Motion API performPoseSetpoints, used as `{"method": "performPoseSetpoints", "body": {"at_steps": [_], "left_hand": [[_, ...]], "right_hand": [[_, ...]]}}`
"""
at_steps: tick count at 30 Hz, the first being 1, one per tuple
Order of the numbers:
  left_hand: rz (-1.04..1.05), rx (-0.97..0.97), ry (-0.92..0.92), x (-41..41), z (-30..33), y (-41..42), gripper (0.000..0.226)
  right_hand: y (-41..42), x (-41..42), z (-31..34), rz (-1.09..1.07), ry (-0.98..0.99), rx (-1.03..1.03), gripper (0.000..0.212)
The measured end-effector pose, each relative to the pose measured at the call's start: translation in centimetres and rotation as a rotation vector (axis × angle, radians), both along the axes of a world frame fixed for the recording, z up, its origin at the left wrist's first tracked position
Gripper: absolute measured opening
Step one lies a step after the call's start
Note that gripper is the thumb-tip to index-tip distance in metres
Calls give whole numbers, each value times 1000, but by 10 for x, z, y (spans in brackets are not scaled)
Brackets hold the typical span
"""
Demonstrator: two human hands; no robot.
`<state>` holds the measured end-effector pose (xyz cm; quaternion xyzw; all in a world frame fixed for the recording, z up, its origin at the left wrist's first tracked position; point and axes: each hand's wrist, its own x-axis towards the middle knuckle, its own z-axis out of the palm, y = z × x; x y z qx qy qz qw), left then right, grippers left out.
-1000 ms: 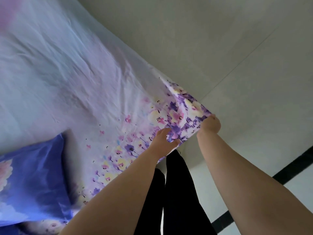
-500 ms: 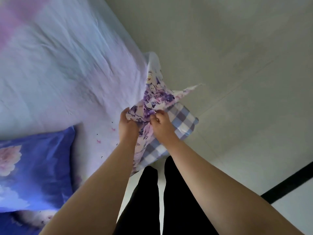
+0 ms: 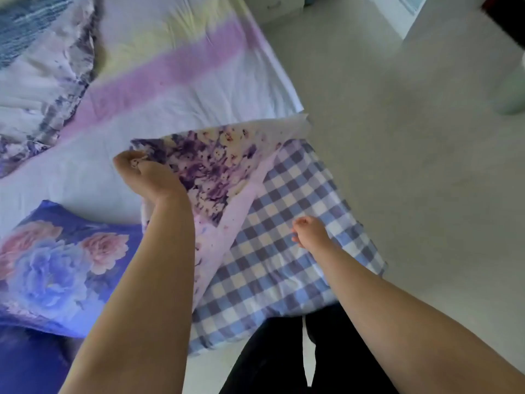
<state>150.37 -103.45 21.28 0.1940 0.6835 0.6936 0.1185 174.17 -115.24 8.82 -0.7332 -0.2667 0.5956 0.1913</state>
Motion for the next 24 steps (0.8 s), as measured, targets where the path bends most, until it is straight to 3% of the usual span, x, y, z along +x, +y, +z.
{"method": "performPoseSetpoints", "body": {"at_steps": [1, 4, 6, 9, 11, 13, 15, 24], "left_hand": [[-17, -51, 161, -17, 18, 3, 35], [142, -17, 405, -62, 49, 0, 38], [84, -264, 561, -78, 47, -5, 35], [-516, -1026, 568, -73, 2, -18, 42], [-941, -1264, 388, -55, -24, -32, 49], [-1099, -1283, 244, -28, -45, -41, 49], [-1119, -1247, 181, 7, -52, -42, 47], [-900, -1131, 33, 215, -55, 7, 38]], "right_hand": [[8, -11, 5, 3, -9, 9, 15], [32, -42, 23, 67, -17, 40, 19], [44, -57, 33, 123, -8, 49, 18], [60, -70, 40, 189, 24, 5, 14], [69, -67, 41, 236, 27, -32, 11], [76, -53, 39, 273, 32, -51, 11], [84, -31, 36, 308, 43, -53, 13], [158, 154, 38, 474, 76, -10, 17]]}}
